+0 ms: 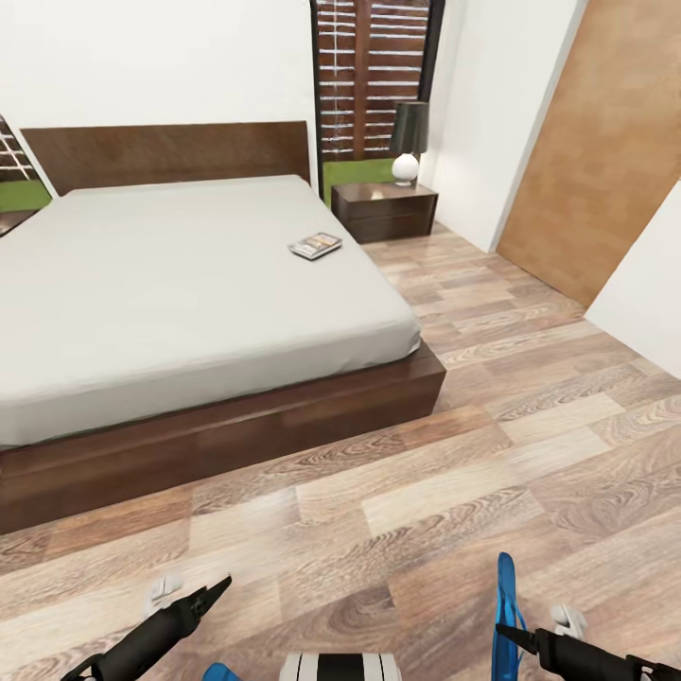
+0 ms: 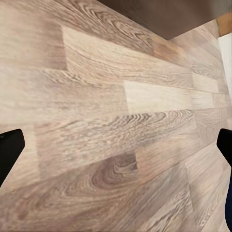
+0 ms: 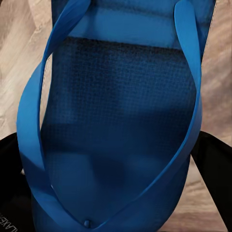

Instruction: In the bedroom, move the book from the bed onto either nightstand, and place the two sandals side by side next to the bed.

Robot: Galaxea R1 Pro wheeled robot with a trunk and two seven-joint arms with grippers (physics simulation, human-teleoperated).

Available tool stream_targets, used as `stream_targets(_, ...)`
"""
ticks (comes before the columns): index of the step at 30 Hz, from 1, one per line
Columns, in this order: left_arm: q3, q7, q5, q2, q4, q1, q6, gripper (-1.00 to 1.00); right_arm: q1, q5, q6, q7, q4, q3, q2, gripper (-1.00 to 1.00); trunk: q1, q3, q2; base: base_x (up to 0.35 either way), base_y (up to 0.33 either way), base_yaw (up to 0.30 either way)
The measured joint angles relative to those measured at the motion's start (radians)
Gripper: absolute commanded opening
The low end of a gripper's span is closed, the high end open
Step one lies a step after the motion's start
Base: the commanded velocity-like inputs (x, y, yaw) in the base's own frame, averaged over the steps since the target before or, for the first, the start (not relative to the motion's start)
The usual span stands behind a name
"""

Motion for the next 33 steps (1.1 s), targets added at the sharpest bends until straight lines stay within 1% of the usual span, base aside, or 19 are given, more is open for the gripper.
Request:
stream_targets(18,0.0,0.0,0.0,0.0,0.0,0.0,0.0,1.0,0.0,0.0,0.0,-0.004,-0.001,0.0,0.007,-1.0,-0.008,0.07,0.004,0.0,0.0,0.0)
stream_targets(33,0.0,0.0,0.0,0.0,0.001,0.0,0.0,1.0,0.0,0.0,0.0,-0.006,0.001,0.0,0.008,-1.0,-0.015,0.128,0.008,0.0,0.0,0.0)
